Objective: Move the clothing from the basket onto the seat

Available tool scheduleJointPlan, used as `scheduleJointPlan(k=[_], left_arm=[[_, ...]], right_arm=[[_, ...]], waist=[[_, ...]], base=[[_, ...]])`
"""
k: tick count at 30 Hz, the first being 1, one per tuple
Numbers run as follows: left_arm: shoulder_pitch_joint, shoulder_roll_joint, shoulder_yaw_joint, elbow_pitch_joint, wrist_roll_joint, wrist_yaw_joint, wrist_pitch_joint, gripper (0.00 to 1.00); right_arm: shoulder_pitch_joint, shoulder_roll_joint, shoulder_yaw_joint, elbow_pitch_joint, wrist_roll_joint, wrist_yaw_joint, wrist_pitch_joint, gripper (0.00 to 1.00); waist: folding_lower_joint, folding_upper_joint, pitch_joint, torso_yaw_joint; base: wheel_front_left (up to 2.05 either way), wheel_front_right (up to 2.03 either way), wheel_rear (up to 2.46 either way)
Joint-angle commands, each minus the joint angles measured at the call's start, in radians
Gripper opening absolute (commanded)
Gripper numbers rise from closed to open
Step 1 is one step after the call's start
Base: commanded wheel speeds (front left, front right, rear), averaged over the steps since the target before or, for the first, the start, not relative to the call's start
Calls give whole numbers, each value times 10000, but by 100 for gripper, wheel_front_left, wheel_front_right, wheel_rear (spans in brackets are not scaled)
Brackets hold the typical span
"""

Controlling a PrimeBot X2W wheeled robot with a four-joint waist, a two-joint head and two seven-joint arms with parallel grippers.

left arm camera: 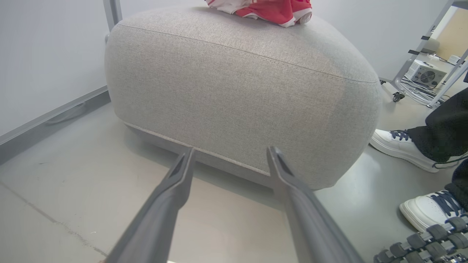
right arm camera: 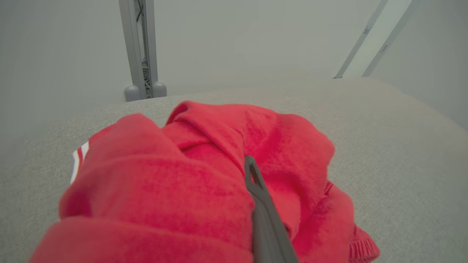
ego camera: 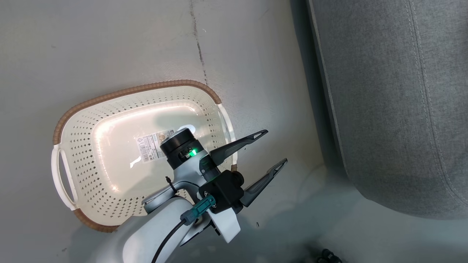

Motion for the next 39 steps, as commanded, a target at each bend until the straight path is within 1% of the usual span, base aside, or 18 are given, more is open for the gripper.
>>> scheduleJointPlan(k=[1,2,3,4,5,6,13,19,21,25,29,39], left_arm=[[-117,-15,26,-13,36,1,-6,100],[-96,-33,30,-4,39,1,-4,100],[-71,-53,29,2,42,1,-4,100],[-40,-68,29,16,29,1,-4,100],[6,-83,65,43,-1,1,-4,100],[60,-97,105,65,-28,1,-6,100],[400,-237,289,144,-102,1,-5,100],[658,-462,362,176,-166,1,-4,100],[727,-552,394,197,-188,1,-4,100],[926,-752,402,191,-305,1,-5,100],[1244,-917,553,161,-363,1,-4,100],[2122,-1284,978,25,-427,1,-4,100]], right_arm=[[-53,43,57,85,11,3,-47,0],[-75,33,86,153,9,3,-47,0],[-100,-1,127,165,3,3,-47,4],[-100,-36,153,203,6,3,-47,27],[-77,-60,181,238,4,3,-47,97],[-40,-86,188,275,14,3,-46,100],[326,-178,379,551,53,3,-47,100],[643,-317,1052,907,67,3,69,100],[775,-305,1363,959,105,3,280,100],[1031,-599,2008,864,88,1,621,100],[1305,-702,2571,666,289,1,921,100],[2287,-1095,3792,5,1034,1,694,100]], waist=[[0,0,0,7],[0,0,-4,15],[0,0,-13,25],[0,0,-37,39],[0,0,-81,54],[0,0,-135,68],[0,0,-799,112],[0,0,-1631,84],[0,0,-1910,77],[0,0,-2481,112],[0,0,-3033,104],[0,0,-4522,61]], base=[[0,0,0],[0,0,0],[0,0,0],[0,0,0],[0,0,0],[0,0,0],[0,0,0],[0,0,0],[0,0,0],[0,0,0],[0,0,0],[0,0,0]])
